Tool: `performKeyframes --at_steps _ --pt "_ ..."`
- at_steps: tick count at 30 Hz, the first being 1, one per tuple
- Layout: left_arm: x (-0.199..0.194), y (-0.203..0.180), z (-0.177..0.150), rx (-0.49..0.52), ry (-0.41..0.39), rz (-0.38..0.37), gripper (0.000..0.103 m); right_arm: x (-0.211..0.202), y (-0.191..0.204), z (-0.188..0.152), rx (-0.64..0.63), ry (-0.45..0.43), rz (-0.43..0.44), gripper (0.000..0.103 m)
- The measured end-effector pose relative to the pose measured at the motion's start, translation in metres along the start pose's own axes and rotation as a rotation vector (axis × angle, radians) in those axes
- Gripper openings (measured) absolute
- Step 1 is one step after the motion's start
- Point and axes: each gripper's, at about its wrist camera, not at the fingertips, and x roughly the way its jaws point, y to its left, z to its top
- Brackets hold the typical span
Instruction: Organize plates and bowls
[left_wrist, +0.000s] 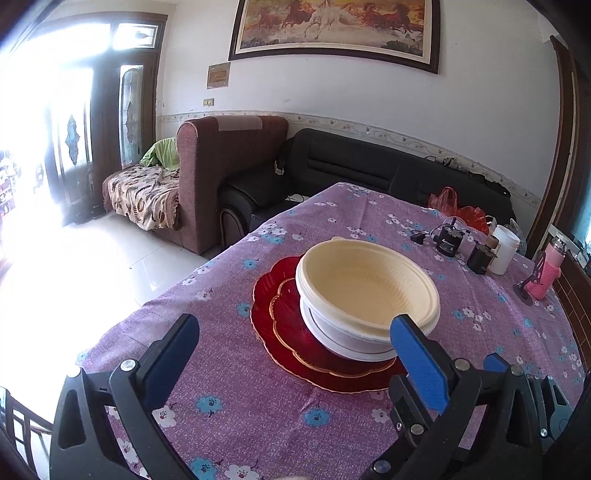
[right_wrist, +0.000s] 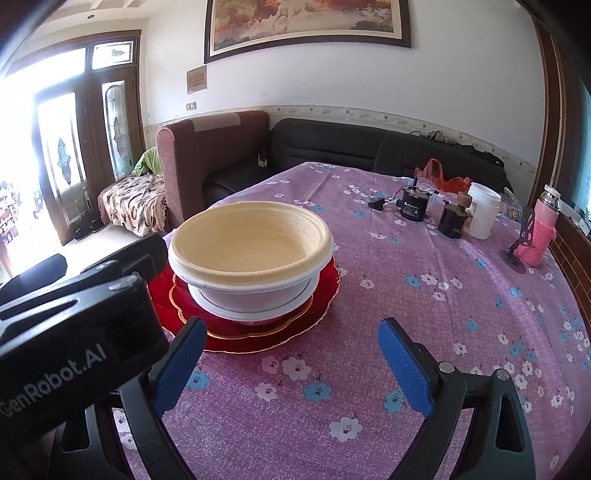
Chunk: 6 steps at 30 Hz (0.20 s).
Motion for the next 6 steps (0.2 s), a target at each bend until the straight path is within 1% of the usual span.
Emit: performKeyframes --at_steps 4,6 --pt "0.0018 0.0009 -0.0005 -0.007 0.027 -0.008 0.103 0.0005 -0.0019 -0.0010 0.001 0.008 0.015 0.096" --pt "0.0017 -0.0023 0.0002 0.008 0.040 -0.014 0.103 0.0003 -0.0088 -0.0018 0.013 0.013 0.016 0.096"
